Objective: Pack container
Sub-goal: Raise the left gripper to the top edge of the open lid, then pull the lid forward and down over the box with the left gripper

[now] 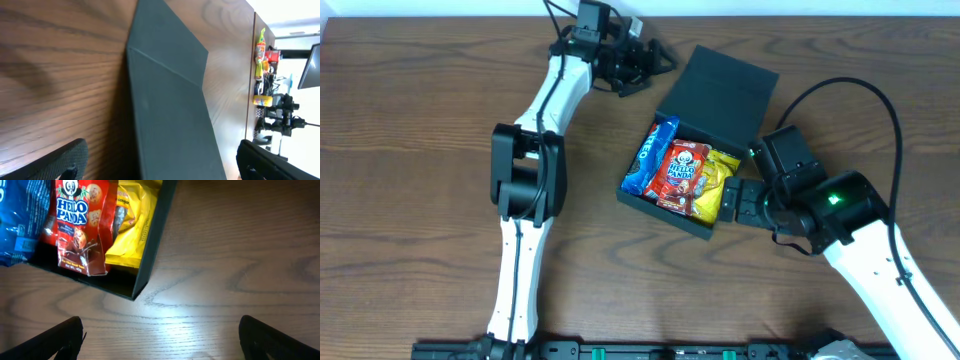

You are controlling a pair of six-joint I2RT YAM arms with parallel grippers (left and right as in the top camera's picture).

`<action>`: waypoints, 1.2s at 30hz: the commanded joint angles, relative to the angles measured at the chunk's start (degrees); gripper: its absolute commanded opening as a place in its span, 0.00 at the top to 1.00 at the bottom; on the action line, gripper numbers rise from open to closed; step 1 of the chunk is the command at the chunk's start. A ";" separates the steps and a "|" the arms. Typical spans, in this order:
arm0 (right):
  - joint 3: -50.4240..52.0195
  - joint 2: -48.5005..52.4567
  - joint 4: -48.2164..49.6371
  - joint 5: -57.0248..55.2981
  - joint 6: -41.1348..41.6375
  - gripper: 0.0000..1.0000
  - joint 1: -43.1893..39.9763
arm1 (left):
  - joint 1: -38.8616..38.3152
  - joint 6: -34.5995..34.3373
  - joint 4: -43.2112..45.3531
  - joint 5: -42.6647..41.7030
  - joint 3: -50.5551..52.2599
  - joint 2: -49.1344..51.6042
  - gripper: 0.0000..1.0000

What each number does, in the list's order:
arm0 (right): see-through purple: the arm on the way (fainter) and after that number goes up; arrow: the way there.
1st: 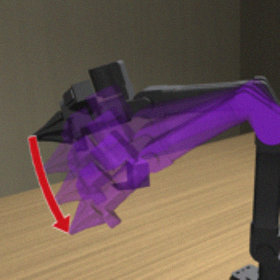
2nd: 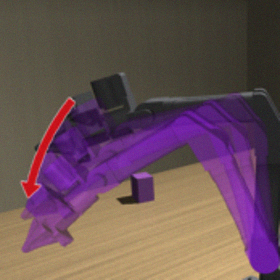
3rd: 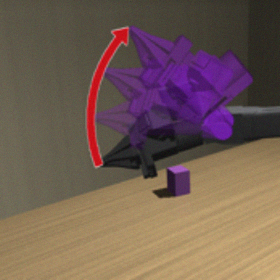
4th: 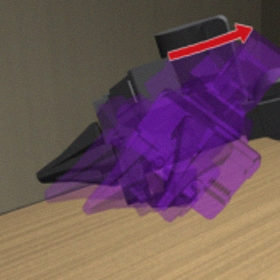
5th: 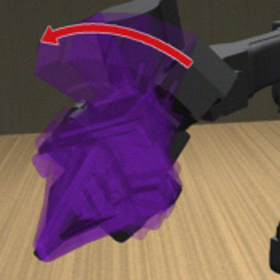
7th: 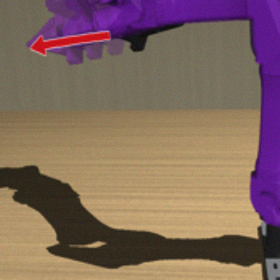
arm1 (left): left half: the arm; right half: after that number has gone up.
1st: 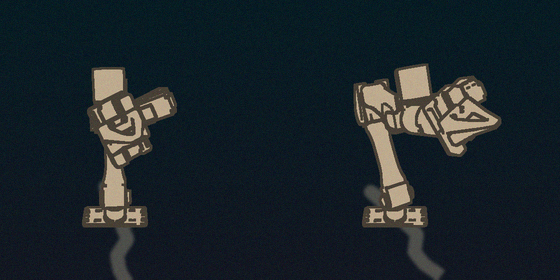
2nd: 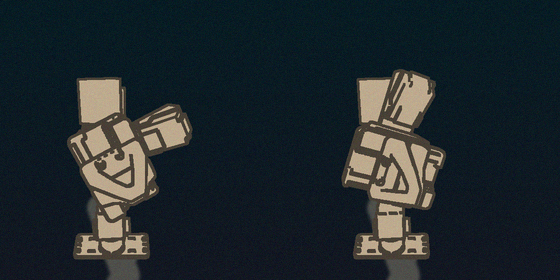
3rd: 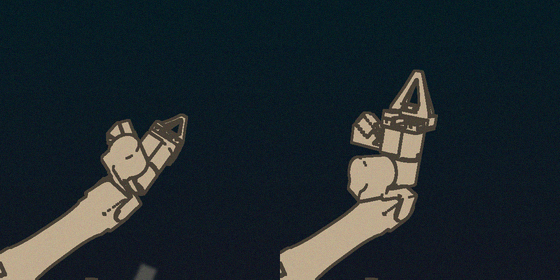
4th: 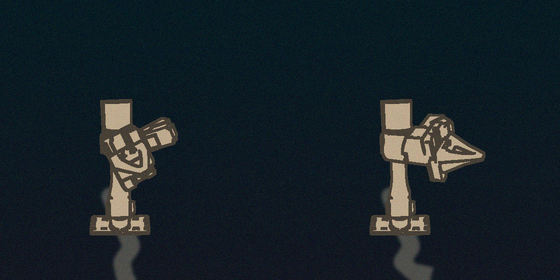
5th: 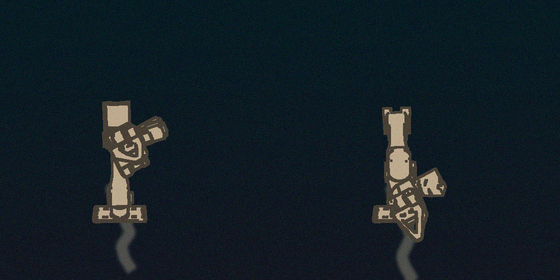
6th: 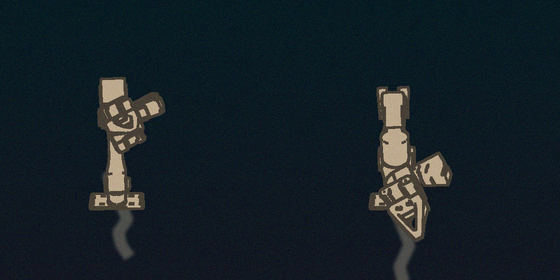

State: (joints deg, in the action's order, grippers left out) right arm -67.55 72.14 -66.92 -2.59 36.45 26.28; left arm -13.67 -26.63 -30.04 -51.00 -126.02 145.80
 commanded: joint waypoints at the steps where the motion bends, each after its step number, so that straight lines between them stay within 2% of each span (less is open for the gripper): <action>1: -0.48 -0.35 0.07 -1.07 0.85 0.01 0.48 | -1.79 1.46 0.33 0.39 -0.76 1.11 0.05; 14: -0.48 -0.35 0.04 -1.09 0.83 0.01 0.48 | -4.76 1.99 -0.26 -0.04 -0.74 1.11 0.05; 22: -0.48 -0.35 -0.11 -1.31 0.83 0.01 0.48 | -3.23 2.64 -5.31 4.33 -0.74 1.11 0.05; 36: -0.48 -0.35 0.48 -2.16 0.83 0.01 0.48 | -5.70 4.57 -3.32 -4.94 -0.74 1.11 0.05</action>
State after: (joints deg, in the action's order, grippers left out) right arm -67.55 72.14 -66.50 -3.70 36.47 26.28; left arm -18.52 -23.46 -33.76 -53.19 -126.02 145.80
